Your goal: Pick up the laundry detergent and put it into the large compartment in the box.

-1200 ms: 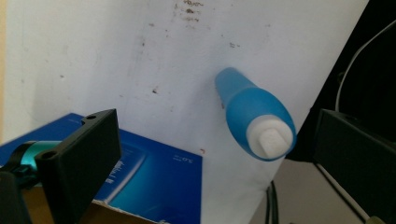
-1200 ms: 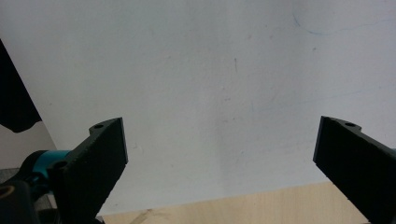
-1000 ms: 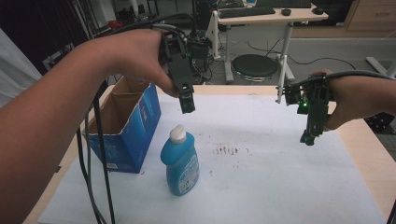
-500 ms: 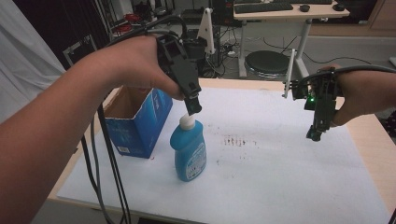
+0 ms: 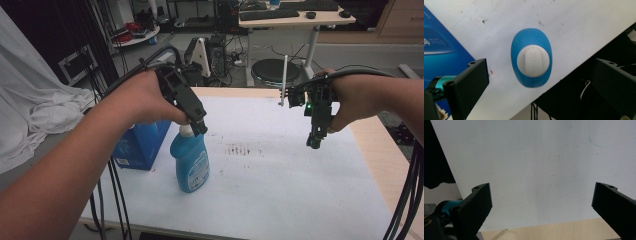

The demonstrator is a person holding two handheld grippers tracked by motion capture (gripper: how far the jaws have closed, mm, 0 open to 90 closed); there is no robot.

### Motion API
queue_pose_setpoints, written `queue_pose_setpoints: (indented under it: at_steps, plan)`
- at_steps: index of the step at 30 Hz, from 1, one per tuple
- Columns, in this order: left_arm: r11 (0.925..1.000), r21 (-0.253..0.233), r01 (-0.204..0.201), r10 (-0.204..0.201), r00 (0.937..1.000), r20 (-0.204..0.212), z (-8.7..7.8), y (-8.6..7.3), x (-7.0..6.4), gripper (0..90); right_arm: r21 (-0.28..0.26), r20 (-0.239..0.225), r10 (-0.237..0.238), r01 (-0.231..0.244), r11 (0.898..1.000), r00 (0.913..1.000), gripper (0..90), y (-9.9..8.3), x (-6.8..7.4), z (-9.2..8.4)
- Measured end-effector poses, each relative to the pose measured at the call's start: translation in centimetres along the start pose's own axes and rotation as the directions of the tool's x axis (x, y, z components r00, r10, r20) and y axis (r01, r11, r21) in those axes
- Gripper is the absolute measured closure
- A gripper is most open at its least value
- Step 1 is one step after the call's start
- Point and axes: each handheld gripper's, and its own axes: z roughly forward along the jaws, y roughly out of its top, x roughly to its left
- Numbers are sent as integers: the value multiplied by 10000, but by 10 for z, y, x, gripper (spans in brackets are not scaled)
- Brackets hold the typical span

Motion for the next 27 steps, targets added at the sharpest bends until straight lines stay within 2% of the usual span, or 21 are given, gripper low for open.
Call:
queue_pose_setpoints:
  at_steps: [3,7,13,18,20,22,26,27]
  plan:
    - [9998,10,188,-188,9997,-132,8,-2,2,17,-56,-26,-33,33,10000,10000,19,-2,0,-1]
    - [9993,-49,378,-378,9993,21,15,-5,3,17,-10,5,36,-36,10000,10000,19,-5,-1,0]
    - [9991,-17,419,-419,9991,67,25,-9,5,17,-8,16,7,-7,10000,10000,19,-4,-2,1]
    - [9982,-289,526,-517,9982,307,37,-13,6,17,69,13,-95,95,9999,10000,19,0,0,2]
    - [9982,-289,526,-517,9982,307,37,-13,6,16,97,-13,-87,87,9999,10000,19,1,1,2]
    - [9973,-432,594,-579,9977,342,48,-16,8,16,64,1,-53,53,10000,10000,19,1,1,1]
    - [9961,-640,609,-591,9978,285,53,-18,9,16,53,-10,-72,72,10000,10000,19,1,1,1]
    - [9945,-747,727,-708,9971,286,55,-19,9,17,50,0,-79,79,10000,10000,19,1,1,1]
